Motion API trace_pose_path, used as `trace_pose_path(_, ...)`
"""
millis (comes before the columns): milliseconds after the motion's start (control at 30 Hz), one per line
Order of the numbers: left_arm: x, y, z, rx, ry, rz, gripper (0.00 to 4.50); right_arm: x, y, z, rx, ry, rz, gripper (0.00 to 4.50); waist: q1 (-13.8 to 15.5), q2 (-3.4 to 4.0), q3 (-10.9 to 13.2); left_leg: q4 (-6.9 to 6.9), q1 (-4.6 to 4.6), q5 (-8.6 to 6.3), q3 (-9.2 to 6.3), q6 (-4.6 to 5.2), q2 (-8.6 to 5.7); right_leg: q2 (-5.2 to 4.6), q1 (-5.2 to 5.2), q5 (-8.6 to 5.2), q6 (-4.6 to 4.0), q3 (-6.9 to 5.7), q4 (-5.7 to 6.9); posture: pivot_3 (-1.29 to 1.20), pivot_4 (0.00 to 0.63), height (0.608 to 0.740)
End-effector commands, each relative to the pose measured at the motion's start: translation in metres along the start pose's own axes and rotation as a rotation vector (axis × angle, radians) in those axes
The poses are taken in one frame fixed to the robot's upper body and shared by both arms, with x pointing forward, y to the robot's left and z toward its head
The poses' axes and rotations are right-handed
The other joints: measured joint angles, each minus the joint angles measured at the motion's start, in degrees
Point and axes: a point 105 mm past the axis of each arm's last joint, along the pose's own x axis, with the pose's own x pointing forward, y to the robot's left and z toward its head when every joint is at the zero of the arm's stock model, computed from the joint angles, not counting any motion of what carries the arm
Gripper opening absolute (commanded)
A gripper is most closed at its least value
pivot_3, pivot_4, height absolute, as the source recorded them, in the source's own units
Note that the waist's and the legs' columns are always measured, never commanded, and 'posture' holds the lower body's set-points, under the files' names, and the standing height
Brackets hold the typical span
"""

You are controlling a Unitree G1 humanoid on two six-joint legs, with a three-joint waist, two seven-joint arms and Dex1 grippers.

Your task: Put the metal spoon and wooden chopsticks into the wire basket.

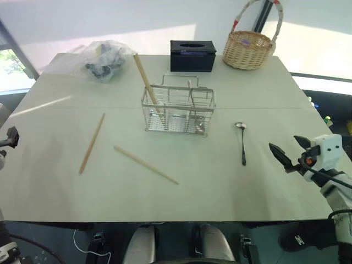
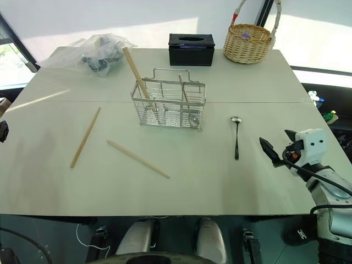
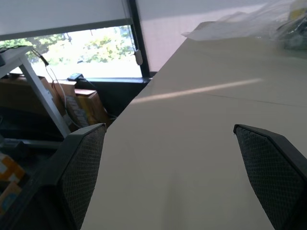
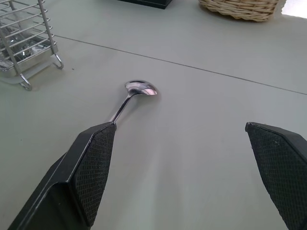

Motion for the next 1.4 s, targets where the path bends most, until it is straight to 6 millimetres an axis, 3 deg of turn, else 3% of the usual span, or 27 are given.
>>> trace_pose_path(33,0.0,0.004,0.023,0.048,-0.059,0.014,4.5,0.002,0.004,0.011,-0.012,-0.042,0.007,4.46,-0.01,0.0,0.0,0.0,0.0,0.0,0.0,0.0,0.0,0.0,0.0,0.0,0.0,0.0,0.0,0.0,0.15,0.706)
trace_pose_path(700,0.007,-0.013,0.034,0.056,-0.093,-0.051,4.5,0.005,0.001,0.025,-0.05,-0.07,-0.017,4.46,0.0,-0.01,0.0,0.0,0.0,0.0,0.03,0.0,-0.01,0.0,0.0,0.01,0.01,0.0,0.01,0.0,0.15,0.706)
trace_pose_path(800,0.006,-0.031,0.05,0.023,-0.123,-0.143,4.5,0.012,0.001,0.037,-0.081,-0.087,0.001,4.46,-0.04,0.0,0.0,0.01,0.0,0.0,0.03,0.0,-0.01,0.0,-0.01,0.01,0.01,0.0,0.01,0.0,0.15,0.706)
trace_pose_path(967,-0.01,-0.079,0.083,0.01,-0.167,-0.422,4.5,0.031,-0.003,0.065,-0.105,-0.083,-0.003,4.46,-0.07,0.0,0.01,0.04,0.0,0.01,0.03,0.0,-0.01,0.0,0.0,0.02,0.0,0.0,0.02,0.0,0.15,0.706)
trace_pose_path(1200,-0.073,-0.159,0.106,0.1,-0.137,-1.034,4.5,0.064,0.009,0.085,-0.024,0.049,0.009,4.46,-0.17,0.11,0.09,0.0,-0.04,0.01,0.06,0.01,-0.02,0.0,-0.07,0.01,-0.04,0.0,0.02,0.0,0.15,0.706)
trace_pose_path(1400,-0.107,-0.194,0.118,0.172,-0.142,-1.311,4.5,0.089,0.03,0.082,0.151,0.25,0.039,4.46,-0.18,0.15,0.15,0.0,-0.06,0.01,0.06,0.02,-0.03,0.03,-0.11,0.01,-0.06,0.01,0.02,0.0,0.15,0.706)
